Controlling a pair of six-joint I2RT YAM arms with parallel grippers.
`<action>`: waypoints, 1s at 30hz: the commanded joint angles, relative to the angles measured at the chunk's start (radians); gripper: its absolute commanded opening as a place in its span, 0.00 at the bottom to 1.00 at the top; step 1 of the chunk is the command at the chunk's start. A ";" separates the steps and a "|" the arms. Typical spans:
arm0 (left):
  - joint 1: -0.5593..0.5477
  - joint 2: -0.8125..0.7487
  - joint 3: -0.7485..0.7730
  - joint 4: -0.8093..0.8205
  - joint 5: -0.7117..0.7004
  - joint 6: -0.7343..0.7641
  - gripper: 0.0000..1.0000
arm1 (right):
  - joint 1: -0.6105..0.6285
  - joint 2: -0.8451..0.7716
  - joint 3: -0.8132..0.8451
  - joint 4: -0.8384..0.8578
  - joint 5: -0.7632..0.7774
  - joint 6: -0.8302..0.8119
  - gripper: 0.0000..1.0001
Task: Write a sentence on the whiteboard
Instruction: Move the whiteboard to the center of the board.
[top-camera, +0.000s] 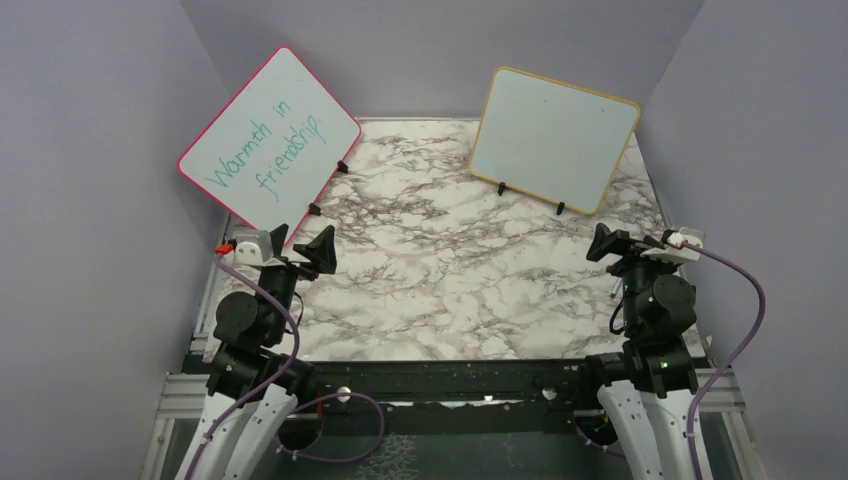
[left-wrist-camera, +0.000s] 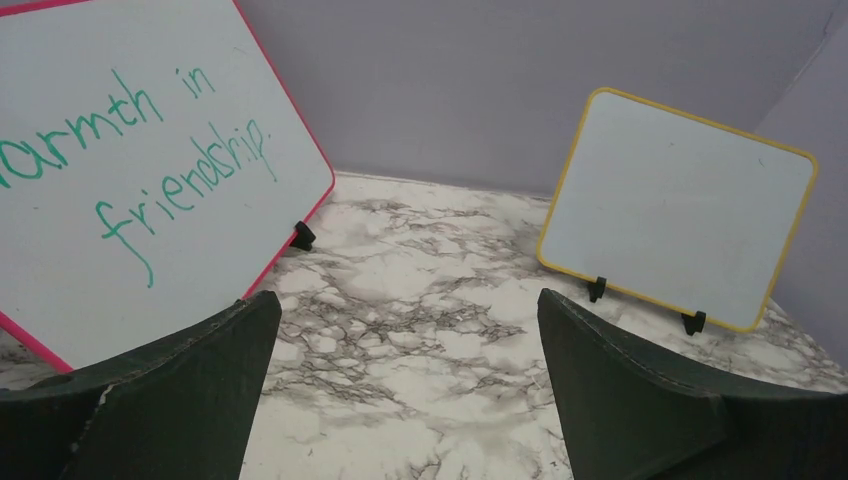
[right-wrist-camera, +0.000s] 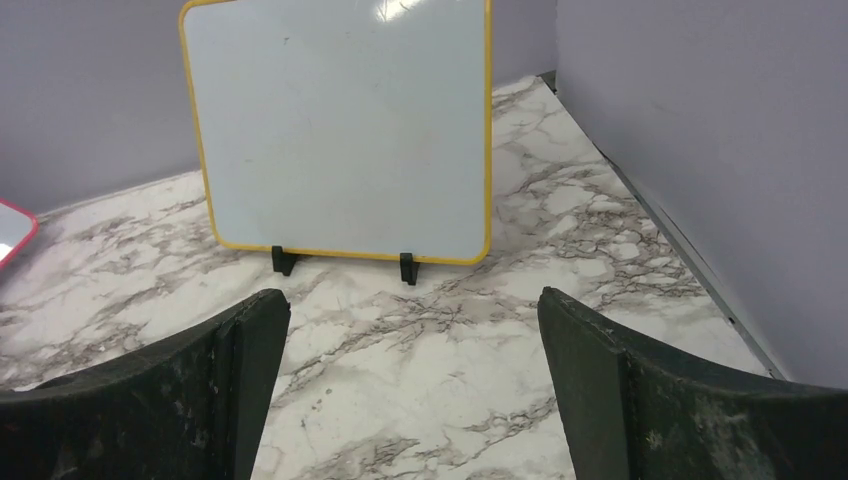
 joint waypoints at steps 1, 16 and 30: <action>0.000 0.009 0.020 -0.007 -0.005 0.003 0.99 | -0.003 0.002 0.027 0.010 0.040 0.022 1.00; 0.000 0.074 0.032 -0.065 0.063 0.041 0.99 | -0.005 0.181 0.103 -0.081 -0.049 0.111 1.00; 0.000 0.360 0.084 -0.157 0.071 -0.008 0.99 | -0.004 0.667 0.150 0.041 -0.064 0.150 0.97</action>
